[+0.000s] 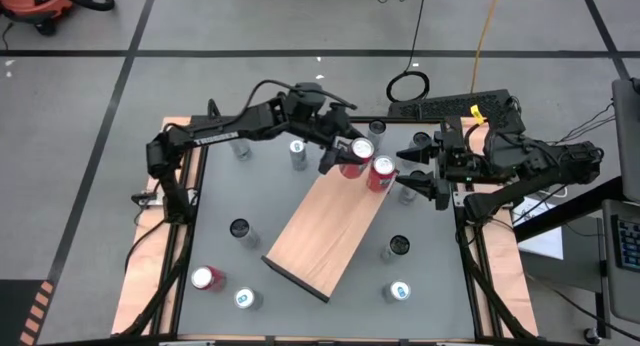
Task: Place canned beverage on shelf
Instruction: Put the red soda can on the shelf aligned with the other red soda can
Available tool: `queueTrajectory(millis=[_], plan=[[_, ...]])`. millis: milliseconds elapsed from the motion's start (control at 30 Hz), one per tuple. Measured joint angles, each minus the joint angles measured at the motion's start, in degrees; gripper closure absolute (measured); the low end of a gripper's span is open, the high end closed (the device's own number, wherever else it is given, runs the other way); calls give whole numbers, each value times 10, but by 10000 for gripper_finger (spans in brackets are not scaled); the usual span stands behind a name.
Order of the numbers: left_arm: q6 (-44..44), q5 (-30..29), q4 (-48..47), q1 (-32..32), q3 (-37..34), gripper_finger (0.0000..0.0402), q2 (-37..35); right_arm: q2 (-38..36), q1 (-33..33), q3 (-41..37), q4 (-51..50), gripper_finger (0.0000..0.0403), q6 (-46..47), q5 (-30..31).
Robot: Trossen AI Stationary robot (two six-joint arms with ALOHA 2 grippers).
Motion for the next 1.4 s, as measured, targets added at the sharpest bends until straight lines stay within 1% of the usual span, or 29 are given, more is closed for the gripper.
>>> queueTrajectory(millis=[133,367,433,500,567,667,933,1100,1233,1400], plan=[[23,11,-43,25,0,121,5,0,0,0,-6,78,-4,24],[24,118,-48,91,0,121,2,-2,0,0,-1,78,-3,25],[9,139,-24,101,-9,121,2,-1,0,0,-1,78,1,25],[-26,150,42,104,-32,121,2,-2,0,0,-1,78,2,26],[-59,151,110,103,-55,121,2,-1,0,0,-1,78,3,36],[-79,148,149,99,-71,121,2,-1,0,0,-1,78,9,39],[-62,125,143,77,-82,121,2,-1,0,0,3,78,4,39],[-67,116,139,69,-82,120,2,-1,0,0,4,78,1,39],[-79,89,139,61,-82,116,2,-1,0,0,4,78,1,39],[-58,97,143,47,-89,114,1,-1,0,0,4,78,0,39]])
